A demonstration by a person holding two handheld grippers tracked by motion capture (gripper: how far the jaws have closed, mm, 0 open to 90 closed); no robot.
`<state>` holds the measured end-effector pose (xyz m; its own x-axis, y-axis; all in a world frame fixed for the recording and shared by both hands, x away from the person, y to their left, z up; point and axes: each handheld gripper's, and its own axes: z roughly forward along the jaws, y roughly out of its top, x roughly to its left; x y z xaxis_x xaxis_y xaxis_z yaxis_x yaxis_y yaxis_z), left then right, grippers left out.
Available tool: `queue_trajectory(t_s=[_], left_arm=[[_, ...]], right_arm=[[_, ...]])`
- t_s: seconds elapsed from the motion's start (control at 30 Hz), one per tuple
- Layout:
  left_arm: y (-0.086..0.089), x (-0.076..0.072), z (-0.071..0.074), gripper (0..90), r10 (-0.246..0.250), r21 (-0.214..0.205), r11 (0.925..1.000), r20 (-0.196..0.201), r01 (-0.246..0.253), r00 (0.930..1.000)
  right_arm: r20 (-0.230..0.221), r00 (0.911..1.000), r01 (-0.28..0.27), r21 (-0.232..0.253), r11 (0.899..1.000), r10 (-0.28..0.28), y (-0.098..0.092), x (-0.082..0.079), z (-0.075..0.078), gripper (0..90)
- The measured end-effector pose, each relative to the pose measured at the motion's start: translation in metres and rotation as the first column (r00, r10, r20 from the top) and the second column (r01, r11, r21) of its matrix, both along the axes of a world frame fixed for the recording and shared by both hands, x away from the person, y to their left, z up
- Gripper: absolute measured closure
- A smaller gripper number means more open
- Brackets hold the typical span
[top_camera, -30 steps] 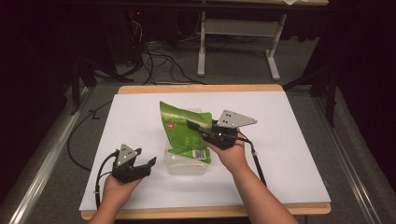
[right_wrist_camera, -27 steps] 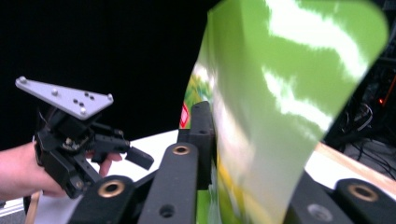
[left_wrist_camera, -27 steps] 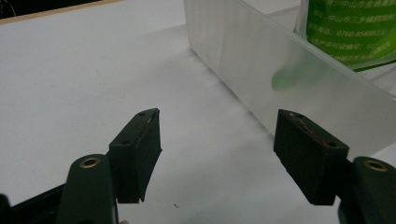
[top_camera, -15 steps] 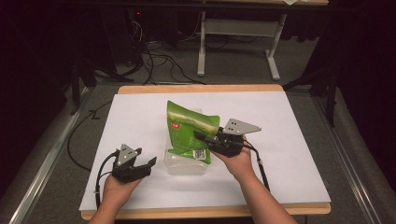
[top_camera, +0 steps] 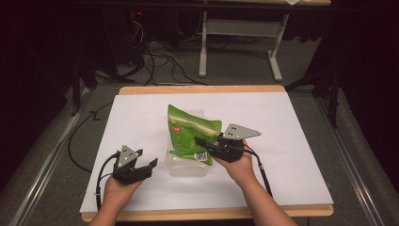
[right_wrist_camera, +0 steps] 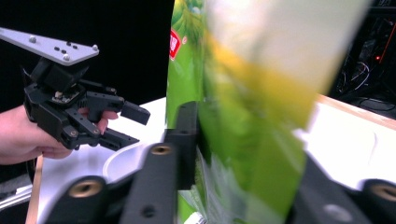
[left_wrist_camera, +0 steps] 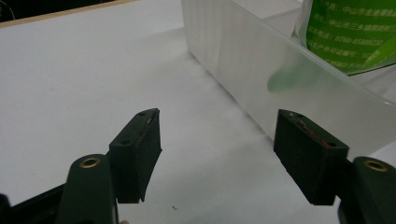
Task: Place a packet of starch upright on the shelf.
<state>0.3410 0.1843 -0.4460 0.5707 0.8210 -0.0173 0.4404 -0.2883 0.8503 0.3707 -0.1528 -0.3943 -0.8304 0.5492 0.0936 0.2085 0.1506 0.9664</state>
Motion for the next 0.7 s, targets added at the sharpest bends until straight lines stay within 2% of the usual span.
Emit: queue_trajectory(t_s=[0.1,0.13,0.27,0.43,0.57,0.7], left_arm=[[0.000,0.000,0.000,32.4,0.001,-0.001,1.0000,-0.001,-0.001,1.0000],[0.000,0.000,0.000,32.5,0.002,0.001,1.0000,-0.003,-0.002,1.0000],[0.001,0.000,0.000,32.5,0.006,-0.001,1.0000,-0.001,-0.006,1.0000],[0.002,0.001,0.000,32.5,0.008,-0.001,1.0000,-0.003,-0.008,1.0000],[0.002,0.001,-0.001,32.5,0.008,-0.001,1.0000,-0.003,-0.008,1.0000],[0.001,0.000,0.000,32.5,0.005,0.003,1.0000,-0.002,-0.005,1.0000]], right_arm=[[0.025,0.9995,0.021,-0.033,0.999,-0.020,0.002,0.000,0.000,85.7],[0.029,0.9988,0.039,-0.042,0.998,-0.038,0.002,0.004,0.002,86.3],[0.030,0.9982,0.054,-0.046,0.998,-0.052,0.001,0.014,0.003,86.5],[0.086,0.9959,0.036,-0.074,0.997,-0.029,0.001,0.023,0.007,86.6],[0.111,0.9938,0.002,-0.091,0.996,0.008,0.009,0.020,0.004,86.7],[0.130,0.9914,-0.008,-0.085,0.996,0.019,0.013,0.014,0.001,86.7]])
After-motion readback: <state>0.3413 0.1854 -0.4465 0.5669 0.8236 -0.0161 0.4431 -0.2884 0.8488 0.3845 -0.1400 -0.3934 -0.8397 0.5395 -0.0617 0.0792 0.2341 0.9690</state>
